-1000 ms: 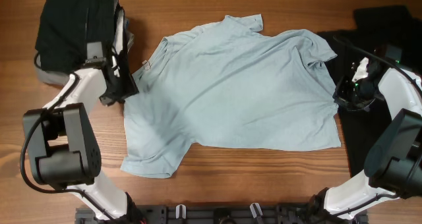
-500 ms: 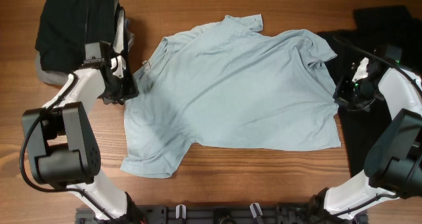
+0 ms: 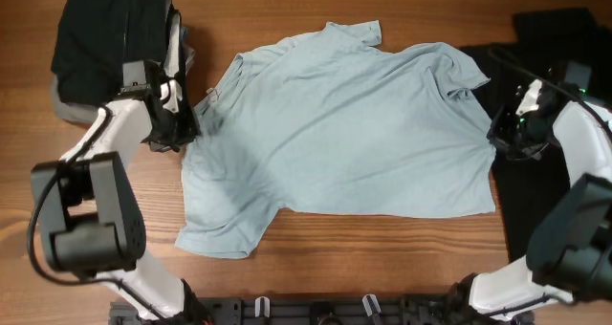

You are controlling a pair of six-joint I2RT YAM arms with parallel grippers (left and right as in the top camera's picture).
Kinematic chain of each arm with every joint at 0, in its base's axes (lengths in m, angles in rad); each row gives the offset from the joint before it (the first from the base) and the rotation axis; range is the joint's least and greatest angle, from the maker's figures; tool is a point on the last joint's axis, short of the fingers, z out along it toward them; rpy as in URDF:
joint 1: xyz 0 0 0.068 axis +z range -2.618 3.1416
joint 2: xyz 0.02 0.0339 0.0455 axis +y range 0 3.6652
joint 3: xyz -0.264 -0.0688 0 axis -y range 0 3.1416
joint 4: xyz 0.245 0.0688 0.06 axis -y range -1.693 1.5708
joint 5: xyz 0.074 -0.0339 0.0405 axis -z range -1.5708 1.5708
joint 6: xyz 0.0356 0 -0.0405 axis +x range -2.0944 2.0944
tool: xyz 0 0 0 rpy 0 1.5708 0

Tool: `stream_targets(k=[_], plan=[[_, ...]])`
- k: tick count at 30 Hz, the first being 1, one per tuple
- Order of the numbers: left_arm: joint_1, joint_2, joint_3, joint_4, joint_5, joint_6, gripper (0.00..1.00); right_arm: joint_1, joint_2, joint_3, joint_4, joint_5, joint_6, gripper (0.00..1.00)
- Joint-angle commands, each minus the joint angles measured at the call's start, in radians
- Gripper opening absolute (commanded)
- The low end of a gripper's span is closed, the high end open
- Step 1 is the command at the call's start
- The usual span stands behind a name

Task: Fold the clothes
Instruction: 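Lift the shirt with both grippers, stretch it taut, and lay it down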

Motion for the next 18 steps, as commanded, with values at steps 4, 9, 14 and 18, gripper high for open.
stream_targets(k=[4, 9, 14, 18], plan=[[0.027, -0.32, 0.117, -0.059, -0.052, -0.082, 0.04, -0.002, -0.205, 0.022, -0.003, -0.006, 0.031, 0.04], [0.076, -0.52, 0.124, -0.079, -0.052, -0.082, 0.04, -0.002, -0.35, 0.022, -0.006, -0.08, 0.028, 0.04], [0.187, -0.719, 0.124, -0.095, -0.076, -0.09, 0.04, -0.002, -0.521, 0.048, -0.003, -0.133, -0.069, 0.04], [0.372, -0.871, 0.138, -0.09, -0.039, -0.123, 0.04, -0.002, -0.606, 0.073, -0.024, -0.144, -0.013, 0.04]])
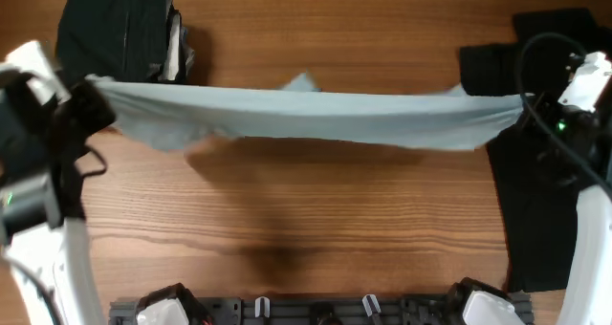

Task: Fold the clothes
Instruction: 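Lift the shirt with both grippers, stretch it taut, and lay it down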

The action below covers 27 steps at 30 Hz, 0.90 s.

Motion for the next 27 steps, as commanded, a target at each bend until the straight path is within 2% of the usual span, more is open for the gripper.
stream_targets(k=[1, 3, 4, 5, 6, 7, 8, 9, 11, 14, 15, 17, 27], plan=[[0.156, -0.127, 0.026, 0.019, 0.029, -0.031, 0.04, -0.001, -0.044, 0.056, -0.055, -0.118, 0.021, 0.04], [0.192, -0.171, 0.028, 0.024, 0.086, -0.016, 0.04, -0.002, -0.044, 0.072, -0.101, -0.109, -0.005, 0.04], [0.18, -0.19, 0.03, 0.027, 0.099, -0.017, 0.04, -0.005, -0.044, 0.075, -0.119, -0.099, 0.06, 0.04], [0.159, -0.198, 0.033, 0.034, 0.1, -0.017, 0.04, -0.005, -0.045, 0.087, -0.145, -0.235, 0.056, 0.04], [0.124, -0.2, 0.047, 0.034, 0.098, -0.017, 0.04, -0.004, -0.049, 0.101, -0.166, -0.381, -0.038, 0.04], [0.109, -0.2, 0.06, 0.034, 0.095, -0.017, 0.04, -0.004, -0.054, 0.113, -0.174, -0.373, -0.066, 0.04], [0.105, -0.2, 0.068, 0.034, 0.095, -0.018, 0.04, -0.006, -0.06, 0.122, -0.162, -0.257, -0.032, 0.04], [0.103, -0.2, 0.085, 0.042, 0.095, -0.026, 0.04, -0.012, -0.061, 0.132, -0.141, -0.179, 0.061, 0.04], [0.103, -0.2, 0.121, 0.056, 0.096, -0.05, 0.04, -0.01, -0.061, 0.188, -0.14, -0.366, -0.008, 0.04], [0.103, -0.2, 0.167, 0.09, 0.126, -0.104, 0.04, -0.014, -0.057, 0.328, -0.11, -0.204, 0.012, 0.04], [0.105, -0.188, 0.198, 0.05, 0.151, -0.092, 0.04, -0.015, -0.058, 0.459, -0.11, -0.11, -0.002, 0.04], [0.114, -0.188, 0.197, -0.022, 0.073, -0.092, 0.04, -0.016, -0.055, 0.462, -0.126, 0.029, 0.036, 0.04], [0.149, -0.199, 0.217, -0.1, 0.049, -0.068, 0.04, -0.019, 0.044, 0.462, -0.336, 0.04, 0.05, 0.04]])
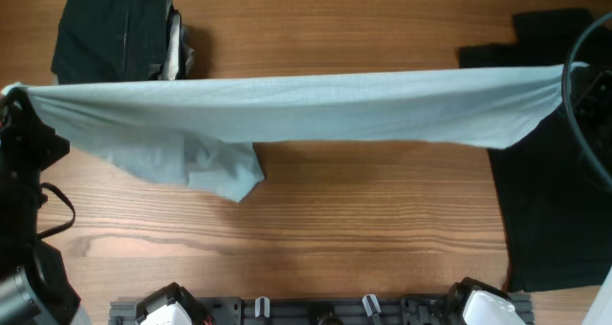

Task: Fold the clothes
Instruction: 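Lift the shirt with both grippers, stretch it taut, and lay it down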

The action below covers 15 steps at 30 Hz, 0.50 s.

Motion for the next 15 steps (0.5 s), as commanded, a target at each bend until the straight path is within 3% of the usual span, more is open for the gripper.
stream_targets(k=[1, 8, 15], plan=[[0.01, -0.016, 0.043, -0.036, -0.029, 0.01, 0.04, -0.006, -0.003, 0.01, -0.056, 0.036, 0.02, 0.04], [0.01, -0.047, 0.243, -0.185, -0.055, 0.063, 0.04, -0.006, -0.1, 0.051, -0.175, -0.039, 0.027, 0.04], [0.006, -0.053, 0.401, -0.244, -0.158, 0.058, 0.04, -0.006, -0.195, 0.224, -0.272, -0.018, 0.075, 0.04]])
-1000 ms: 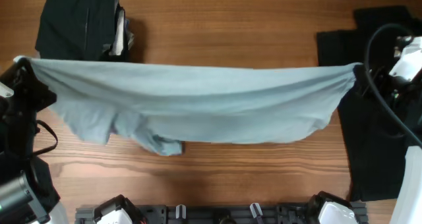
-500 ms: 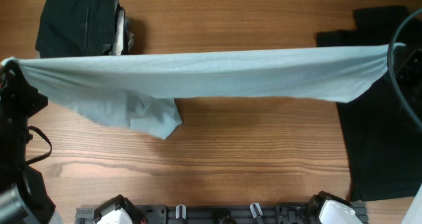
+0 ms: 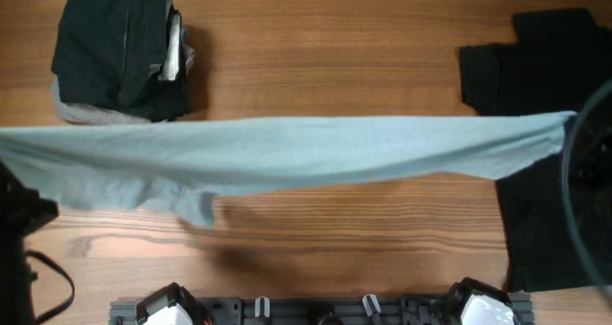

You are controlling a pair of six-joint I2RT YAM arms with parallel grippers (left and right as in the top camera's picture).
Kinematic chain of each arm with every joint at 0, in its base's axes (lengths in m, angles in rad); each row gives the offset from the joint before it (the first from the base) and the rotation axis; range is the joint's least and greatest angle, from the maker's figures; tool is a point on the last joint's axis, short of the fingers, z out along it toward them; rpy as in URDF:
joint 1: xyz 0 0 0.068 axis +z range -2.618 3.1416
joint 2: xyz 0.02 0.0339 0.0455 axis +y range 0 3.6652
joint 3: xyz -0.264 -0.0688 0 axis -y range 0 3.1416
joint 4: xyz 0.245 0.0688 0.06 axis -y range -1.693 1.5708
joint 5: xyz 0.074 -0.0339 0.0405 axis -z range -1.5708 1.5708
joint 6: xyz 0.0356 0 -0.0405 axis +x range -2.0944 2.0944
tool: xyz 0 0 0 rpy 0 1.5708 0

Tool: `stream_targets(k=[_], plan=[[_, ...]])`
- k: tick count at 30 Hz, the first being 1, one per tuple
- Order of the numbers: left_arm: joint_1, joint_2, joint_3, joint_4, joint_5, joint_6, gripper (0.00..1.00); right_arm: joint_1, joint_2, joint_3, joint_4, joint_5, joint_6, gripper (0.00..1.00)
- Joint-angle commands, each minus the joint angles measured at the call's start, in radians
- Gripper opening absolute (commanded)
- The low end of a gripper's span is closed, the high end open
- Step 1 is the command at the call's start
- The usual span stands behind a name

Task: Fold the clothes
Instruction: 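Lift the shirt with both grippers, stretch it taut, and lay it down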

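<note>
A light blue t-shirt hangs in the air, pulled out into a long band across the whole width of the overhead view. Its left end runs off the frame's left edge, where my left gripper holds it; only a dark part of that arm shows below the cloth. Its right end narrows to a point at my right gripper, which is shut on it at the right edge. One loose flap droops lower at the left. The fingertips themselves are hidden by cloth.
A stack of folded dark clothes with a grey piece underneath sits at the back left. A black garment lies spread along the table's right side. The arm bases and a rail line the front edge.
The stretched shirt has come toward the front of the table and appears larger in view. The drooping flap at the left hangs shorter. Both ends remain held.
The shirt first lay flat on the table with a gripper at each side edge. Then both grippers held it lifted and stretched near the back. It was later spread wider with a flap hanging, and now it hangs over the table's middle.
</note>
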Motion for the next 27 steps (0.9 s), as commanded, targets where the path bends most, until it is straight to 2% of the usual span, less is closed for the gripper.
stream_targets(k=[1, 6, 9, 14, 17, 21, 27], plan=[[0.0, 0.008, 0.049, -0.01, -0.055, 0.019, 0.04, -0.006, -0.018, 0.09, -0.023, 0.026, 0.043, 0.04], [-0.101, 0.027, 0.058, -0.052, -0.094, 0.02, 0.04, -0.006, 0.005, 0.108, -0.088, 0.138, 0.081, 0.04], [-0.16, 0.111, 0.054, -0.078, -0.007, 0.02, 0.04, -0.006, 0.084, 0.108, -0.101, 0.152, 0.08, 0.04], [-0.27, 0.359, 0.053, -0.104, 0.145, 0.055, 0.04, -0.006, 0.301, 0.104, -0.164, 0.196, 0.043, 0.05], [-0.382, 0.525, 0.053, -0.091, 0.143, 0.1, 0.04, -0.006, 0.435, 0.104, -0.159, 0.196, 0.025, 0.05], [-0.517, 0.815, 0.053, 0.037, 0.135, 0.129, 0.04, -0.006, 0.628, 0.104, -0.073, 0.192, 0.02, 0.06], [-0.599, 1.174, 0.053, 0.315, 0.096, 0.123, 0.04, -0.005, 0.932, 0.104, 0.129, 0.142, -0.01, 0.09]])
